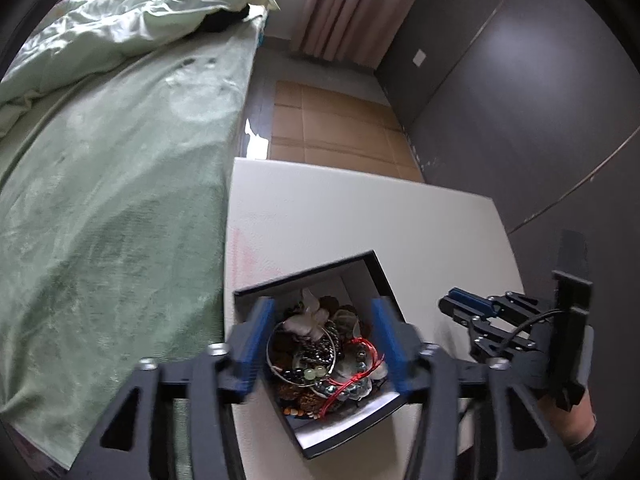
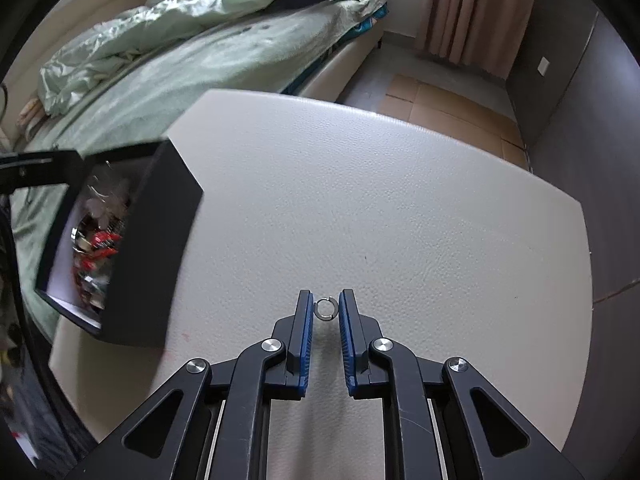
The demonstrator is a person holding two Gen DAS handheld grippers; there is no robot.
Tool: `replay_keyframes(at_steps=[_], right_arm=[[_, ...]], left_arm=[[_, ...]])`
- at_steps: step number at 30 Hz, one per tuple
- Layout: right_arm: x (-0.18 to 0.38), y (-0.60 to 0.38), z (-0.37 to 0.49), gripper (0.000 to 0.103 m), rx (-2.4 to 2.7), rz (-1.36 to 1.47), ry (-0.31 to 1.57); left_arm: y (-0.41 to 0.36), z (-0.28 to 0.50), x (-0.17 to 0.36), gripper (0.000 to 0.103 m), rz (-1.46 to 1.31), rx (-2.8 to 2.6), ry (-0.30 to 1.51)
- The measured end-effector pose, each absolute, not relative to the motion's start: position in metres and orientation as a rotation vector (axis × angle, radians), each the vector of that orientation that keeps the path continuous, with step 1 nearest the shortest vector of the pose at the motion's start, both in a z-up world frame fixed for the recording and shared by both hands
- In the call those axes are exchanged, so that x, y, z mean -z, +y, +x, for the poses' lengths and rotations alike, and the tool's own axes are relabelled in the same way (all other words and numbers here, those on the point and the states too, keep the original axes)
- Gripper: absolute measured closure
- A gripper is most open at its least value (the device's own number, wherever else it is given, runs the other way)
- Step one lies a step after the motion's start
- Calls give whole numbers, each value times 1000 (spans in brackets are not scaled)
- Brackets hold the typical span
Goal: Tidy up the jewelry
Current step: 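Place the butterfly brooch into the box with the left gripper while the right grasps the small silver ring, then drop the small silver ring into the black box with the right gripper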
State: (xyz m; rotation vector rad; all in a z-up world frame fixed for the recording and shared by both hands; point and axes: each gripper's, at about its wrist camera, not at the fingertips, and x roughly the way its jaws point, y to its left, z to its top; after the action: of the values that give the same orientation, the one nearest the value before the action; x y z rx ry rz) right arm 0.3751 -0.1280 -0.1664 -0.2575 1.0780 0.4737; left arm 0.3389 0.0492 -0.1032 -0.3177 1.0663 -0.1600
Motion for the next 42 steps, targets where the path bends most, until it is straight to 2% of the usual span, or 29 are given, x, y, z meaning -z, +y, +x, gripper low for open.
replay_keyframes(at_steps=[12, 25, 27, 29, 31, 34, 35, 36, 38, 42], right_arm=[[95, -82, 359, 89, -575, -224, 952], [83, -26, 351, 88, -645, -237, 932], [84, -24, 350, 82, -635, -225, 948], [81, -26, 348, 46, -602, -228, 942], [73, -34, 343, 40, -569, -207, 918], [65, -49, 337, 40, -549, -166, 920], [62, -53, 334, 36, -538, -162, 914], [60, -57, 331, 33, -531, -158, 910], [55, -68, 322, 18, -519, -133, 900], [43, -91, 299, 16, -490, -73, 871]], left_arm=[[75, 317, 92, 42, -340, 133, 1031], [109, 283, 79, 41, -379, 115, 985], [112, 278, 76, 38, -379, 119, 976], [112, 274, 71, 29, -378, 125, 958], [109, 270, 66, 24, -372, 133, 939], [102, 266, 58, 19, -360, 147, 918], [100, 264, 55, 17, -357, 154, 911], [97, 261, 53, 15, -353, 160, 903], [92, 255, 47, 6, -347, 170, 886], [81, 239, 35, 2, -328, 181, 843]])
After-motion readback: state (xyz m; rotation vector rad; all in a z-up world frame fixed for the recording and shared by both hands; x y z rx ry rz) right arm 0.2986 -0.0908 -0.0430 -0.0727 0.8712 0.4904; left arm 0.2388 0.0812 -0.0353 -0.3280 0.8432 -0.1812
